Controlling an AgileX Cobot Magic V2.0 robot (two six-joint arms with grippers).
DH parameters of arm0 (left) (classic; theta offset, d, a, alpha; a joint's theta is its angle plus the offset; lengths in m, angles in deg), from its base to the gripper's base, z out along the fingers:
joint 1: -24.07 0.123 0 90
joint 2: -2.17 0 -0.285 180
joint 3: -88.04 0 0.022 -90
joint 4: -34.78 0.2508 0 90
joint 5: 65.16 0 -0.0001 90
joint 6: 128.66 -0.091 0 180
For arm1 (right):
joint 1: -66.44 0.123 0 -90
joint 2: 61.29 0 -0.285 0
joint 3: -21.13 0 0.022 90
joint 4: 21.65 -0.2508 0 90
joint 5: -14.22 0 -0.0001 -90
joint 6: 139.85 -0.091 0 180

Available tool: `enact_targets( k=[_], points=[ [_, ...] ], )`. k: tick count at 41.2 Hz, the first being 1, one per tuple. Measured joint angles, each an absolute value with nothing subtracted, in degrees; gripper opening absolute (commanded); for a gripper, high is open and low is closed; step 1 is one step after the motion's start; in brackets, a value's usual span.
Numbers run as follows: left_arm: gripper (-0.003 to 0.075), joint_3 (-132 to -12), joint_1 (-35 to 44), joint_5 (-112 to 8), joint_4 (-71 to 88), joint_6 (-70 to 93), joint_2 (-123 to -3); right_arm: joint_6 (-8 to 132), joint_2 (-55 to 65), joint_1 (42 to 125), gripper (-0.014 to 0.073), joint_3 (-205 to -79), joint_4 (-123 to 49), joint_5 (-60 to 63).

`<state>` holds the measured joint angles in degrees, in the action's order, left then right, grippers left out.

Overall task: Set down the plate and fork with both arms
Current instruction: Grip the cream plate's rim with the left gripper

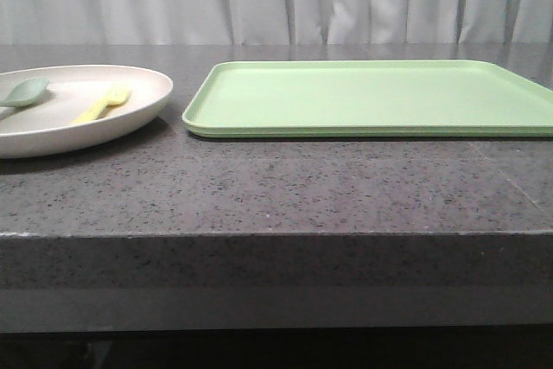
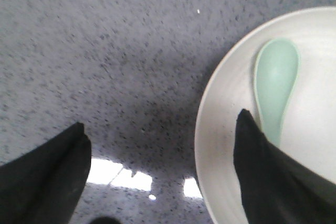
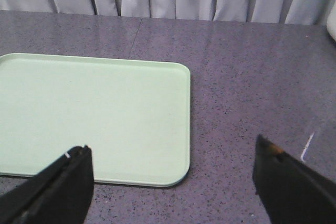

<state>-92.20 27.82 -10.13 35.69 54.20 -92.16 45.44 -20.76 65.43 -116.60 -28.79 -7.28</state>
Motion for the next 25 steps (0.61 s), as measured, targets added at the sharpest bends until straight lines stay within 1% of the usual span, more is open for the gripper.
enact_targets(
  k=[8, 25],
  points=[
    [0.0545, -93.13, 27.82, -7.89, 32.27, 54.2, -97.89, 45.44, -20.76, 65.43, 0.0636, -116.6, -28.79, -7.28],
    [0.0545, -93.68, 27.82, -9.4, 32.04, 54.2, -103.61, 45.44, -20.76, 65.43, 0.0636, -116.6, -28.79, -7.28]
  ],
)
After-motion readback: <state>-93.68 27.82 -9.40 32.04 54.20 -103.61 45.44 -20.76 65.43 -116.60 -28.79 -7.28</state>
